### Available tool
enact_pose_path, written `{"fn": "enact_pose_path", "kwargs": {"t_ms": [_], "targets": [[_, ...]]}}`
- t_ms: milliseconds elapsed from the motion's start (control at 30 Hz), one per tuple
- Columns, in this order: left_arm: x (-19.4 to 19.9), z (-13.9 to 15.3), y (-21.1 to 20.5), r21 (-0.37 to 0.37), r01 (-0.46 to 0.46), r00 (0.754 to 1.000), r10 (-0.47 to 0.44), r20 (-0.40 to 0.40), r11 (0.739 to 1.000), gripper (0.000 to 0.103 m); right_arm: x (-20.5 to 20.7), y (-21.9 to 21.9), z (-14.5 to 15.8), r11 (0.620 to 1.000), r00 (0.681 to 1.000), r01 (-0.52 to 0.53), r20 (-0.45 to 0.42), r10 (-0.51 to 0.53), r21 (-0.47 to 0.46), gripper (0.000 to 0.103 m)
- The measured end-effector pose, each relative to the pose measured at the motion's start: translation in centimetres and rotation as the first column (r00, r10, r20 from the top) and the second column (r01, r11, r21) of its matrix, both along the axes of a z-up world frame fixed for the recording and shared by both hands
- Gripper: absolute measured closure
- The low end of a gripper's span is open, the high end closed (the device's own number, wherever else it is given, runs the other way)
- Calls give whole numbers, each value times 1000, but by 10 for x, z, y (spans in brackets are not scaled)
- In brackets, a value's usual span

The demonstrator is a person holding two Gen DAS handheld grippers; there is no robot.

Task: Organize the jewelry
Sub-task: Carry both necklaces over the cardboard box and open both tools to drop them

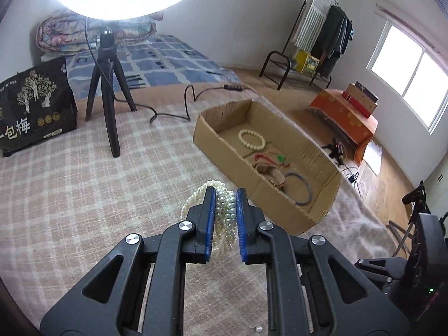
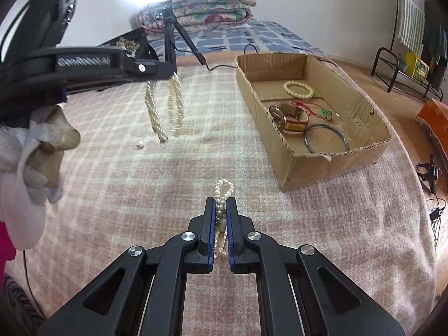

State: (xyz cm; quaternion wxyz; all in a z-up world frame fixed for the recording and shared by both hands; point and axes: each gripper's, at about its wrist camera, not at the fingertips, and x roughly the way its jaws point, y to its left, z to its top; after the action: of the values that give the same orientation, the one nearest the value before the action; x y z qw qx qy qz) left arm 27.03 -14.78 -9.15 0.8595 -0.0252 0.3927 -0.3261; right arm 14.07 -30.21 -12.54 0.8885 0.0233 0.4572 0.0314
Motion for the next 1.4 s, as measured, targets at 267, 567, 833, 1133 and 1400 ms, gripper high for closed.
{"fn": "enact_pose_path", "kwargs": {"t_ms": [267, 567, 833, 1133, 1400], "targets": [[-6, 24, 3, -41, -4, 999, 5, 39, 999, 91, -4, -5, 18, 1000, 999, -4, 40, 3, 13, 97], [-11, 47, -5, -79, 14, 997, -8, 77, 997, 91, -8, -28, 52, 998, 995, 15, 102, -21, 62, 97], [-10, 74, -19, -109, 38, 993, -26, 115, 993, 91, -7, -55, 89, 994, 985, 37, 166, -54, 105, 97], [-2, 99, -45, -118, 62, 987, -43, 158, 991, 91, 3, -82, 131, 994, 964, 54, 256, -78, 98, 97], [15, 95, -79, -94, 67, 987, -53, 150, 993, 91, 35, -108, 128, 995, 960, 94, 260, -101, 40, 97]]}}
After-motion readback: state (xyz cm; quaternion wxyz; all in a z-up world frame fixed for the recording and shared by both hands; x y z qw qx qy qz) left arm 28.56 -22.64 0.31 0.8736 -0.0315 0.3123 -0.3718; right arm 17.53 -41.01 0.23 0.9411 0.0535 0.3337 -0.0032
